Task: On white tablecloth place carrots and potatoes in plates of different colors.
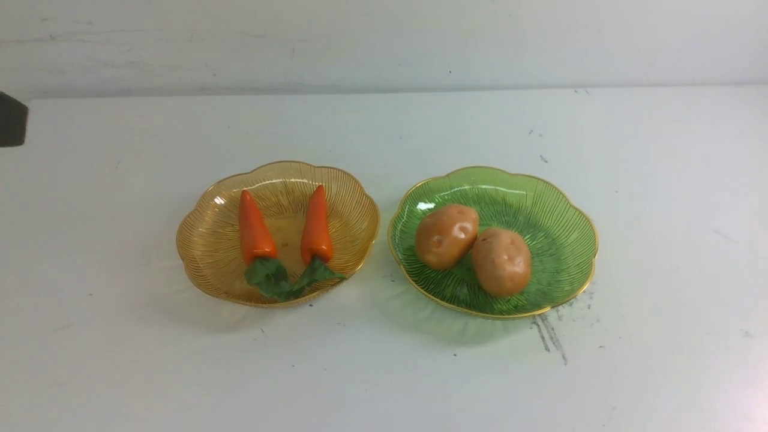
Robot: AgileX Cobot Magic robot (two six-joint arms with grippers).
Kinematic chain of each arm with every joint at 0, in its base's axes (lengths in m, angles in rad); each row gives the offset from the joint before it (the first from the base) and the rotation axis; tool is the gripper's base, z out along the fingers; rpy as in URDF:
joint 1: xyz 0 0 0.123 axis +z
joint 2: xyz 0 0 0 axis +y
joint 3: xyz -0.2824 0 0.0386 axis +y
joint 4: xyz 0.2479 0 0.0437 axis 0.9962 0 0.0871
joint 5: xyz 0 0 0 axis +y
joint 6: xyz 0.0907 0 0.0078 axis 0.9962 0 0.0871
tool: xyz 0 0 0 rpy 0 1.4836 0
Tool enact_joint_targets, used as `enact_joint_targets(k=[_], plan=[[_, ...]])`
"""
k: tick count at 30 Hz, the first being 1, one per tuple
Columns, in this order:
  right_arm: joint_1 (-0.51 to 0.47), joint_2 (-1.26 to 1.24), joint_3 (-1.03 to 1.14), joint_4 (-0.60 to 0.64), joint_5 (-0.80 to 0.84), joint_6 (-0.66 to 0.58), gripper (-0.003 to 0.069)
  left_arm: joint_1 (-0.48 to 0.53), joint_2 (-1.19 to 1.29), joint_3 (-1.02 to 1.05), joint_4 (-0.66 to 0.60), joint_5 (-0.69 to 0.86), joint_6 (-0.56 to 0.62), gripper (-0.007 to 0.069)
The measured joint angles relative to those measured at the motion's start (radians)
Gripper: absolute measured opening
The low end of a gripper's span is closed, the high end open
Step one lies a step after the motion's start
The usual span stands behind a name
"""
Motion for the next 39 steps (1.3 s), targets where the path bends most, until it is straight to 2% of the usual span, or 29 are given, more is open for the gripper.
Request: enact_joint_targets(k=[2,4,5,6,8,10,13,17,23,28,34,39], plan=[[0.000,-0.275,0.242,-0.064,-0.176,0.084,-0.0012,0.000,-0.002,0.000,-0.049,0.000,0.038,-0.0003],[0.000,-0.392,0.336,-0.107,-0.262,0.136,-0.0012,0.000,-0.006,0.000,-0.076,0.001,0.055,-0.0003],[0.000,-0.613,0.499,-0.174,-0.342,0.227,-0.0012,0.000,-0.012,0.000,-0.112,0.001,0.082,-0.0003],[0.000,-0.613,0.499,-0.181,-0.347,0.237,-0.0012,0.000,-0.014,0.000,-0.116,0.001,0.084,-0.0003],[0.011,-0.796,0.652,-0.250,-0.363,0.346,-0.0012,0.000,-0.022,0.000,-0.157,0.001,0.101,-0.0003],[0.036,-0.829,0.715,-0.275,-0.319,0.403,-0.0012,0.001,-0.038,0.000,-0.185,0.003,0.111,-0.0003],[0.080,-0.808,0.765,-0.257,-0.291,0.385,-0.0012,0.001,-0.067,0.013,-0.204,0.003,0.116,-0.0003],[0.122,-0.796,0.785,-0.278,-0.397,0.327,-0.0012,0.001,-0.153,0.078,-0.203,0.000,0.119,-0.0003],[0.128,-0.796,0.785,-0.315,-0.480,0.318,-0.0010,0.001,-0.344,0.232,-0.169,-0.006,0.128,-0.0003],[0.128,-0.796,0.785,-0.324,-0.486,0.317,-0.0010,0.001,-0.609,0.470,-0.129,-0.096,0.113,-0.0003],[0.128,-0.796,0.785,-0.324,-0.486,0.317,-0.0010,0.001,-0.816,0.648,-0.135,-0.194,0.082,-0.0003],[0.128,-0.796,0.785,-0.324,-0.486,0.317,-0.0010,0.001,-0.909,0.722,-0.177,-0.199,0.078,-0.0003]])
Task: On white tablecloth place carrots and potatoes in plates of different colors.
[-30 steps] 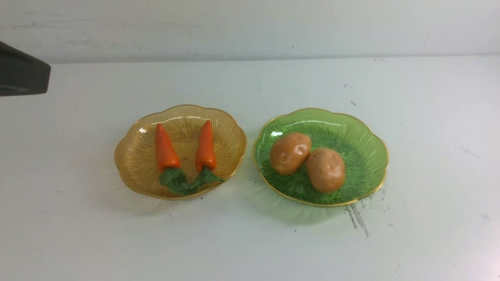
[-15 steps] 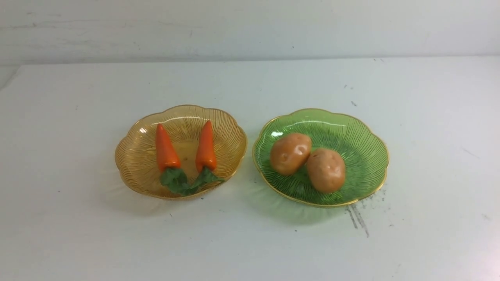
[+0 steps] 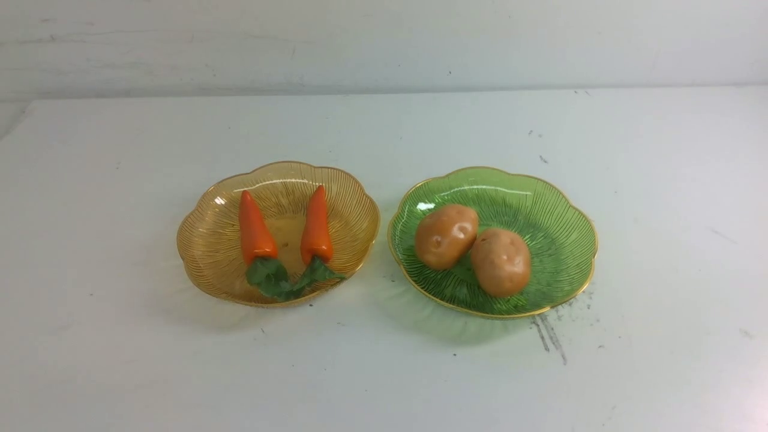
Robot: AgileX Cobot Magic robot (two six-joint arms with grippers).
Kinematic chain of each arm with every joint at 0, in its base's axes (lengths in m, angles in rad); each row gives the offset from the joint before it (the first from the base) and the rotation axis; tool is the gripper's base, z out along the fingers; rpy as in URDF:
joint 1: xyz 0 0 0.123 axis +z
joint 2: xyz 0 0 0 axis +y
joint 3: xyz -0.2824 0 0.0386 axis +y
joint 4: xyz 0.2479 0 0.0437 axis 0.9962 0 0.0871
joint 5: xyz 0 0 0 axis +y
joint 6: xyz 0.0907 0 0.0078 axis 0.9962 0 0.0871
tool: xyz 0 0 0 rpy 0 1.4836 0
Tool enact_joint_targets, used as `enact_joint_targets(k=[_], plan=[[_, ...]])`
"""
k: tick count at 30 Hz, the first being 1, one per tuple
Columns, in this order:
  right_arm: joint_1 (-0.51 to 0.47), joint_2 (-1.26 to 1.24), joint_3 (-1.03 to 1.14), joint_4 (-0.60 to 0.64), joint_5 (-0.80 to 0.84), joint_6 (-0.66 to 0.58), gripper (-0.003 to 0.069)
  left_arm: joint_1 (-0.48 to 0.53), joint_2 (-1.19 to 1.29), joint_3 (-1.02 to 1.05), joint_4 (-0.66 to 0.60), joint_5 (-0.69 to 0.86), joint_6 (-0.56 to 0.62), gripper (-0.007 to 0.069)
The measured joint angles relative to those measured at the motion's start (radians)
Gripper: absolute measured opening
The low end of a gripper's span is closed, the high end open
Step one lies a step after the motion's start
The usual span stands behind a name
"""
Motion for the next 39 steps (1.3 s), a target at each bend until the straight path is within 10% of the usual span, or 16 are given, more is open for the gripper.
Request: enact_joint_targets(k=[11,24,39], plan=[[0.000,0.000,0.000,0.000,-0.001,-0.001,-0.0010,0.000,-0.024,0.078,0.022,0.005,0.017,-0.0003],[0.000,0.000,0.000,0.000,-0.003,-0.001,-0.0010,0.000,-0.118,0.456,0.394,-0.473,-0.013,-0.0003],[0.000,0.000,0.000,0.000,-0.004,0.005,-0.0010,0.012,-0.121,0.760,0.401,-0.687,-0.038,-0.0003]])
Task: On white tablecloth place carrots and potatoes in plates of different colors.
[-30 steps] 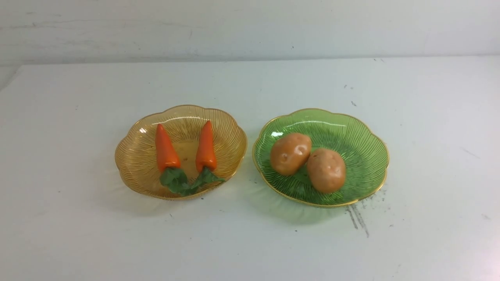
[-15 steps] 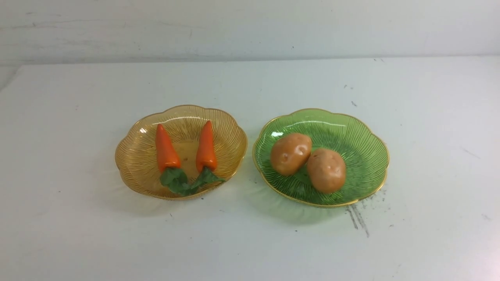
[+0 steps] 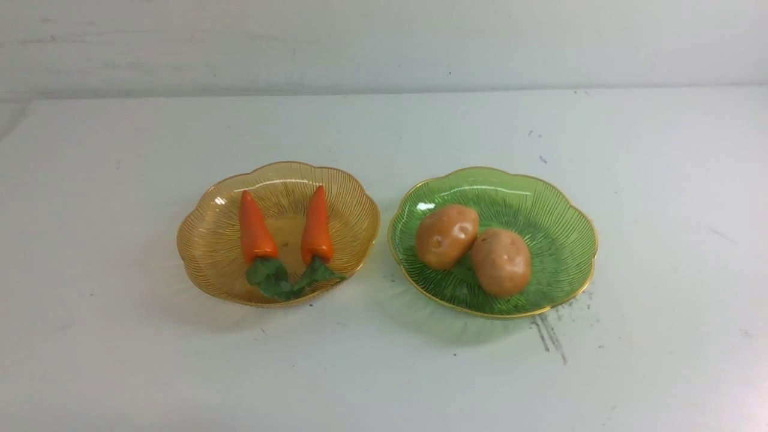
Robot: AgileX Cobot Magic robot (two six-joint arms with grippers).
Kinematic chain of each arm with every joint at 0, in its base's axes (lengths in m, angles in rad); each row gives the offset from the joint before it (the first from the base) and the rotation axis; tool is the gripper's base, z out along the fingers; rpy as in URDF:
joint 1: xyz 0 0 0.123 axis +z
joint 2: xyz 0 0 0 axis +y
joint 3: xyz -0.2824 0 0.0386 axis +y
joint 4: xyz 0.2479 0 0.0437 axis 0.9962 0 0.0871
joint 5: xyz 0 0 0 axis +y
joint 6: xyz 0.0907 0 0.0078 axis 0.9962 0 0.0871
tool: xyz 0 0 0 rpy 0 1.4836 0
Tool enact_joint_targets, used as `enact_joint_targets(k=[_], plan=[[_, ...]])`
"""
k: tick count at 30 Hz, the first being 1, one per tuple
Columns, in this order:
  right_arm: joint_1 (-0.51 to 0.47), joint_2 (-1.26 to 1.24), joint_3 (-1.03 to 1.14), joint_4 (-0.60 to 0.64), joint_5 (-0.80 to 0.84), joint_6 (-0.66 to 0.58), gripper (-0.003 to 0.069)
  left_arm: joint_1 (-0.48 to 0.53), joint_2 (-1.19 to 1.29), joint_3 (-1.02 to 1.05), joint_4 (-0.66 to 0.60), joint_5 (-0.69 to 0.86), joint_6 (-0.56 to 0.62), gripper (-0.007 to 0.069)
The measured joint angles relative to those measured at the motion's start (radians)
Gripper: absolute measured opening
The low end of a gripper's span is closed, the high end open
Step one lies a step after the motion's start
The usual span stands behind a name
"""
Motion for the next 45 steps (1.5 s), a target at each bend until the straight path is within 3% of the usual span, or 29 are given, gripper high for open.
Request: enact_joint_targets(k=[7,34,39,41,45], plan=[[0.000,0.000,0.001,0.000,0.000,0.000,-0.0010,0.046,0.000,0.001,-0.002,-0.003,0.000,-0.0003],[0.001,0.000,0.001,0.002,-0.021,-0.004,-0.0010,0.046,0.000,0.001,-0.003,-0.003,0.000,-0.0003],[0.001,0.000,0.001,0.222,-0.090,-0.230,-0.0010,0.046,0.000,0.001,-0.003,-0.003,0.000,-0.0003],[0.001,0.000,0.001,0.430,-0.121,-0.467,-0.0010,0.046,0.000,0.001,-0.004,-0.003,0.000,-0.0003],[0.001,0.000,0.002,0.661,-0.131,-0.744,-0.0010,0.046,0.000,0.001,-0.004,-0.003,0.000,-0.0003]])
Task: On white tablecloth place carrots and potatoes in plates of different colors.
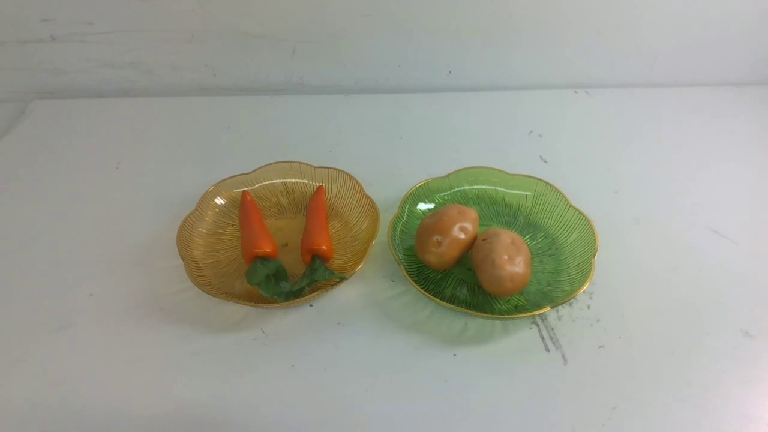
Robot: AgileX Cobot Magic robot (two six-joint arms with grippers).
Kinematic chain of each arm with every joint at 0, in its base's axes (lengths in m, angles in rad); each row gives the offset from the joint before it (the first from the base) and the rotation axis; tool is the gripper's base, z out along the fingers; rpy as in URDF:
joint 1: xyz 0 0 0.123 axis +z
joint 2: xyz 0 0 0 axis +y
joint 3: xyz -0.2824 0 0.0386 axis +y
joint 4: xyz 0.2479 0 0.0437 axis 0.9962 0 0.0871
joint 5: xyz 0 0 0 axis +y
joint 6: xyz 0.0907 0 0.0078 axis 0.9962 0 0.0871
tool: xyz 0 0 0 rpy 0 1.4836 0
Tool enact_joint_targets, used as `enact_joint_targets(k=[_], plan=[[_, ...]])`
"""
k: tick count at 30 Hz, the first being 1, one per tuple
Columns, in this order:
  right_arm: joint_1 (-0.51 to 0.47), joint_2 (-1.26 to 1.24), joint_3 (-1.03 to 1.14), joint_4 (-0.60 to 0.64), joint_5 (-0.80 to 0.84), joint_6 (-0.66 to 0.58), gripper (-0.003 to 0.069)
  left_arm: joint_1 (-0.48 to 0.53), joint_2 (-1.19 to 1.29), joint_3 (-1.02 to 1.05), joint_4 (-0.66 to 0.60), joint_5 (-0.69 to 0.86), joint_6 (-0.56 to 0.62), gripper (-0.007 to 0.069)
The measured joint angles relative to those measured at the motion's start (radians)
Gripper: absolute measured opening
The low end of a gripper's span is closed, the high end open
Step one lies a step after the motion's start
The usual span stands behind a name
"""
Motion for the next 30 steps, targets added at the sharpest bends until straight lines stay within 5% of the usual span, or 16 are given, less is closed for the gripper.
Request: enact_joint_targets(k=[6,13,23,30], plan=[[0.000,0.000,0.003,0.099,-0.002,-0.110,-0.0010,0.000,0.000,0.000,0.000,0.000,0.000,-0.0003],[-0.034,-0.003,0.086,0.065,-0.009,-0.120,-0.0010,0.000,0.000,0.000,0.000,0.000,0.000,-0.0003],[-0.585,-0.012,0.551,0.051,-0.005,-0.120,-0.0010,0.000,0.000,0.000,0.000,0.000,0.000,-0.0003],[-0.703,-0.020,0.638,0.082,-0.003,-0.122,-0.0010,0.001,0.000,0.000,-0.001,-0.001,0.000,-0.0003]])
